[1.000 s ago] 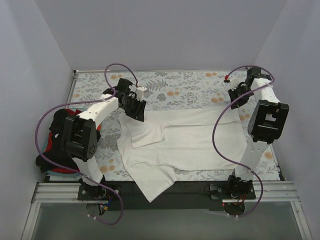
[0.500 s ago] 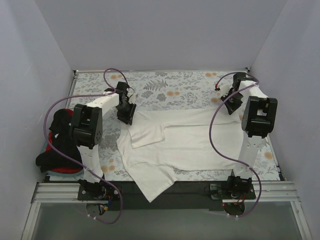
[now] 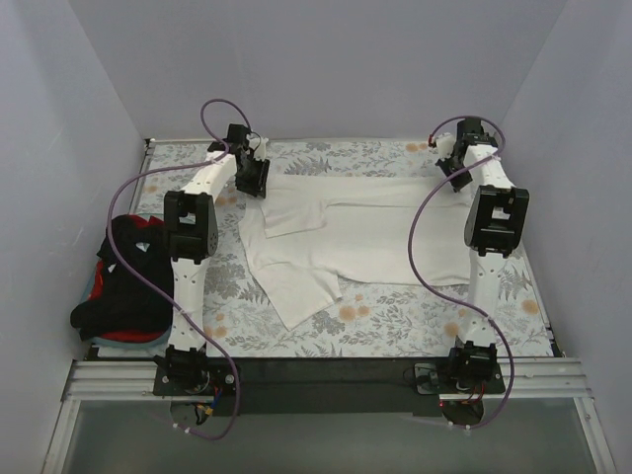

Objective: Fold and stack the t-shirts
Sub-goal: Fold the tshirt

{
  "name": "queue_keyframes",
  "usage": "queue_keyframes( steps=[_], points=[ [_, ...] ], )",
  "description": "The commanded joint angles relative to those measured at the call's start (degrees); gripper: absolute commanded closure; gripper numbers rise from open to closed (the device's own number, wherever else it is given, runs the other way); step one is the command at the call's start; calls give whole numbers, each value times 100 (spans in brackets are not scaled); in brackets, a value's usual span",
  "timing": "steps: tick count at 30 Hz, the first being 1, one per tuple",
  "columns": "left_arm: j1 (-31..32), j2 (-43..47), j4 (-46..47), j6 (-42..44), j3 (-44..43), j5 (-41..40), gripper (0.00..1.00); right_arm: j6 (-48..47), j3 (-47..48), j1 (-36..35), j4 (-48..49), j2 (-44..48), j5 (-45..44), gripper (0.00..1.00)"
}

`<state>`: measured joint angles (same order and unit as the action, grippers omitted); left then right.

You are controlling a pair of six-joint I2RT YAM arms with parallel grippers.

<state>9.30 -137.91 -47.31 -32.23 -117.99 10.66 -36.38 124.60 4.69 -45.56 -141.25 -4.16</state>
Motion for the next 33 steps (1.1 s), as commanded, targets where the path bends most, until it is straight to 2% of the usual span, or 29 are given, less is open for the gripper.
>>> queue_keyframes(
  steps=[1,2,4,5,7,8,9,10,11,13,16,17,18,20,23,27,33],
  points=[
    [-165,-499,56,514,-740,-82,64,210,223,23,399,-177,46,80],
    [-165,-492,-41,568,-1230,49,60,219,171,15,381,-18,326,68],
    [-165,-308,-129,577,-1427,444,48,132,-127,15,408,629,564,59],
    [-165,58,-147,621,-1419,664,45,1,-233,15,355,860,731,49],
    [-165,517,-173,726,-1070,1042,36,-219,-618,23,364,1700,934,35],
    [-165,1067,-182,866,-868,1401,32,-516,-1073,32,285,2011,1179,17],
    [-165,1316,-226,920,-396,1526,28,-676,-1374,32,241,2292,1268,7],
    [-165,1606,-296,1024,-165,1736,23,-869,-1620,32,136,2834,1356,5],
    [-165,1861,-383,1191,90,2086,21,-1045,-2153,50,31,3083,1522,5],
    [-165,2635,-446,1403,1021,2213,20,-1528,-2727,59,-242,3769,1559,6],
    [-165,3418,-726,1807,2067,2616,20,-2144,-3843,58,-813,4445,1708,21],
    [-157,3594,-814,1869,2279,2713,22,-2267,-4107,59,-927,4587,1752,33],
    [-139,3735,-858,1895,2472,2757,23,-2355,-4641,59,-989,4719,1752,39],
    [-139,4051,-920,1992,2965,2775,26,-2523,-5075,50,-1025,5062,1744,50],
    [-78,4350,-1087,2238,3491,2793,30,-2725,-5805,50,-1016,5283,1464,60],
    [-16,4711,-877,2273,4143,2688,31,-2699,-6289,67,-806,5292,1339,64],
    [-16,4712,-754,2291,4460,2670,31,-2576,-6606,67,-287,4941,997,65]
  ],
)
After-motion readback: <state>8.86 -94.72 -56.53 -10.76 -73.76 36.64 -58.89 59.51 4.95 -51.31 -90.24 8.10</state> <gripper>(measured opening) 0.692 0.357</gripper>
